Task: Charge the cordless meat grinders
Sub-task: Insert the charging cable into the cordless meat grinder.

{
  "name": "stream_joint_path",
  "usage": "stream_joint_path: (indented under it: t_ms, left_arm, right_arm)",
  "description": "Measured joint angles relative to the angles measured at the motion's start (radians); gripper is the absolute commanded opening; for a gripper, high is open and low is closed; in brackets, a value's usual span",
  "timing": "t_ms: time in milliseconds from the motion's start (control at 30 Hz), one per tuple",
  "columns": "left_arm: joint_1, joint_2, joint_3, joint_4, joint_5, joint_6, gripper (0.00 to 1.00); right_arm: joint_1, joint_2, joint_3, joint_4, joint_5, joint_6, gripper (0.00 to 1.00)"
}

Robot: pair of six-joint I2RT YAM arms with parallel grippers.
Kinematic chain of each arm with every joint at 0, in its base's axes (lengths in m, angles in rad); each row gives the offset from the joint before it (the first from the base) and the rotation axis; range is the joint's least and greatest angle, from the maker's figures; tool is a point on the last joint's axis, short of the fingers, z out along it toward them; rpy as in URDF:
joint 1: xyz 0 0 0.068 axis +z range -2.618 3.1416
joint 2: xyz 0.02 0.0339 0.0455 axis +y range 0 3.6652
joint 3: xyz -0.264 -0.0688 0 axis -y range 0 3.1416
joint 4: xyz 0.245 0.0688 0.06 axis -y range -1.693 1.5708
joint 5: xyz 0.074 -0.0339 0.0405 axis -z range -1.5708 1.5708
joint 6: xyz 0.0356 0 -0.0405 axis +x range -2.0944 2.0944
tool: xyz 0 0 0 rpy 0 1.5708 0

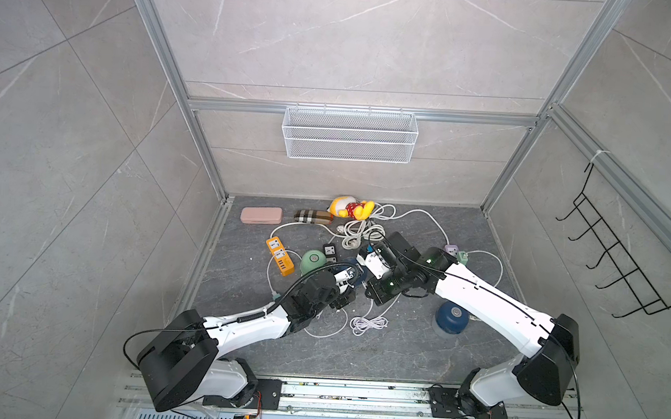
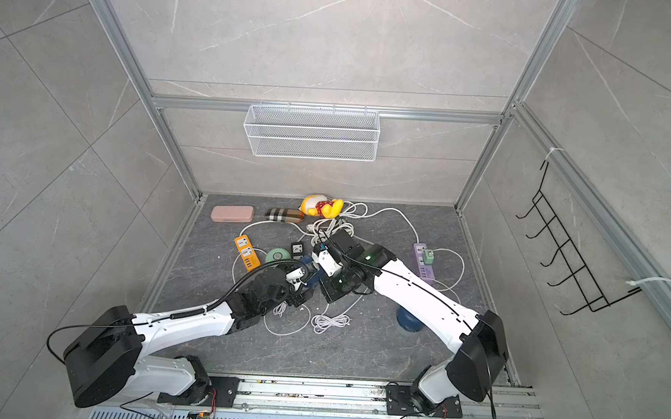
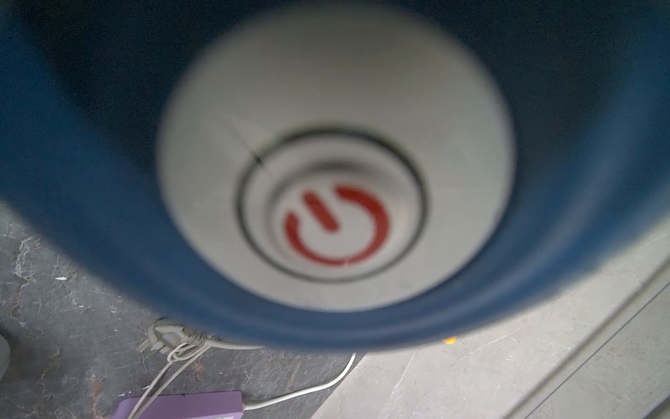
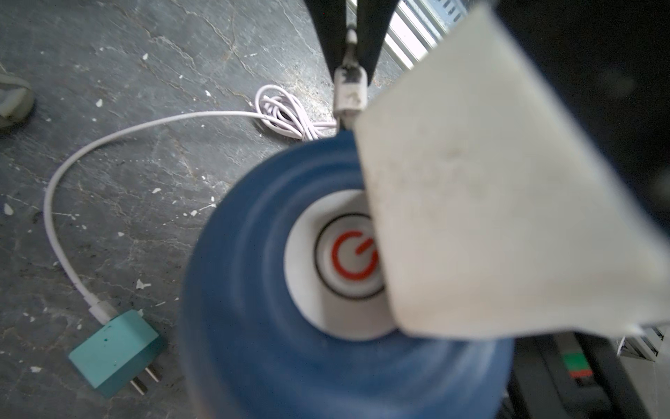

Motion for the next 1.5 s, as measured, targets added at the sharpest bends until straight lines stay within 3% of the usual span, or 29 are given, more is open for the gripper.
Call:
stream_joint_path:
  t_ms: [633,933,1500]
  left_arm:
    - [-0.019,0.003,0.000,0.000,-0.037,0.005,0.41]
    - [-0.054,0.003,-0.009,0.034,-0.120,0.002,0.39]
    - [-0.090,0.004,-0.035,0.051,-0.197,-0.030,0.37]
  right_arm:
    - [0.005,0.011,0.011,-0.002,0.014,0.040,0.00]
    - [-0.013,0.024,0.041,-0.023,-0.034,0.102,0.00]
    - [-0.045,0.108,0.111,-0.108,-0.120,0.090,0.00]
